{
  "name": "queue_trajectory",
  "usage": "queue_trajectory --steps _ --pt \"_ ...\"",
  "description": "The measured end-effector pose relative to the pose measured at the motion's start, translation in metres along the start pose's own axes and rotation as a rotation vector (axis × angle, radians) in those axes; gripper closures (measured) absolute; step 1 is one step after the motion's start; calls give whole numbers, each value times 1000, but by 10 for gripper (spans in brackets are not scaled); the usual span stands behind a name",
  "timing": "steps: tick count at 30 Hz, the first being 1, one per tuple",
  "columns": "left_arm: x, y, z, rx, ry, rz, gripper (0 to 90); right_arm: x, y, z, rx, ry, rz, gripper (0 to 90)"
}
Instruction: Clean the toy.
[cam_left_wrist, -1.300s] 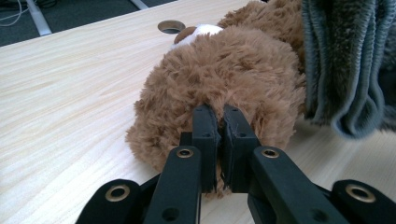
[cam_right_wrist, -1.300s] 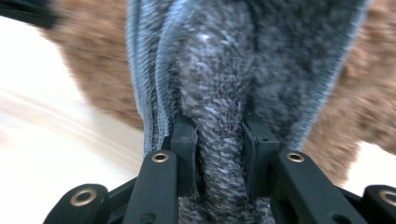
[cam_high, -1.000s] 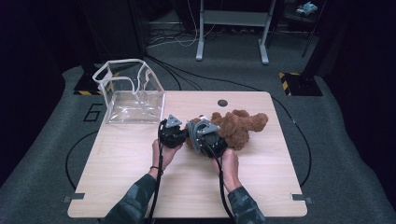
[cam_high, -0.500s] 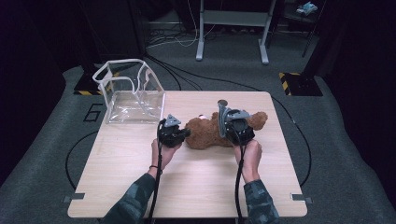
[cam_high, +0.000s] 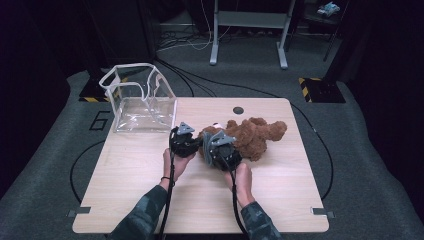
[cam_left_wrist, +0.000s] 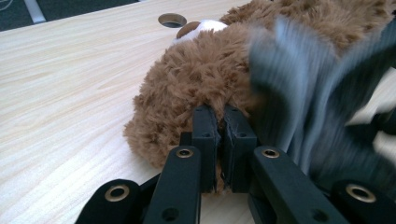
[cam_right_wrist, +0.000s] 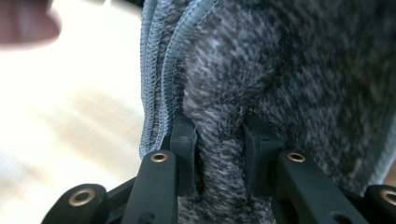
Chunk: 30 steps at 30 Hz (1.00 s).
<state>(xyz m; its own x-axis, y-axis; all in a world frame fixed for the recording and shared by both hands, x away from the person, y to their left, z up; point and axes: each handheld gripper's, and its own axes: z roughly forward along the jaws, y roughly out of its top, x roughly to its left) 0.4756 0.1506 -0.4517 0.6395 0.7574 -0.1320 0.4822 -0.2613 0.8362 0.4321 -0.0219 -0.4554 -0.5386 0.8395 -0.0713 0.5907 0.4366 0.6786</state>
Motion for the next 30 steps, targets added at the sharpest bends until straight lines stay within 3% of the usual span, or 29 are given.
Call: queue_trajectory --steps 2,4,7,9,11,17,19,21,25,27,30 --pt "-2 0 0 -4 -5 -14 850 6 -7 10 29 31 -10 697" --pt "-2 0 -1 -1 -1 -1 849 11 -12 19 67 57 -4 697" --pt "0 0 -1 -8 -3 -11 849 8 -12 22 84 85 -21 694" --pt "0 0 -1 -6 -5 -9 849 6 -11 12 73 74 0 692" --pt "0 0 -1 -7 -4 -7 849 -1 -8 0 28 52 -5 689" --pt "0 0 0 -4 -1 -8 849 -21 3 -26 -74 -20 48 687" --pt "0 0 0 0 0 -8 848 -22 4 -22 -63 -26 42 689" --pt "0 0 1 1 2 -8 848 -18 2 -12 -28 -19 47 690" --pt "1 0 1 0 1 -12 848 -11 -6 10 60 12 8 689" --pt "1 -1 0 -4 -2 -11 848 -10 -8 12 77 13 13 689" --pt "2 0 0 -4 -1 -11 848 -13 -6 0 27 -4 11 691"
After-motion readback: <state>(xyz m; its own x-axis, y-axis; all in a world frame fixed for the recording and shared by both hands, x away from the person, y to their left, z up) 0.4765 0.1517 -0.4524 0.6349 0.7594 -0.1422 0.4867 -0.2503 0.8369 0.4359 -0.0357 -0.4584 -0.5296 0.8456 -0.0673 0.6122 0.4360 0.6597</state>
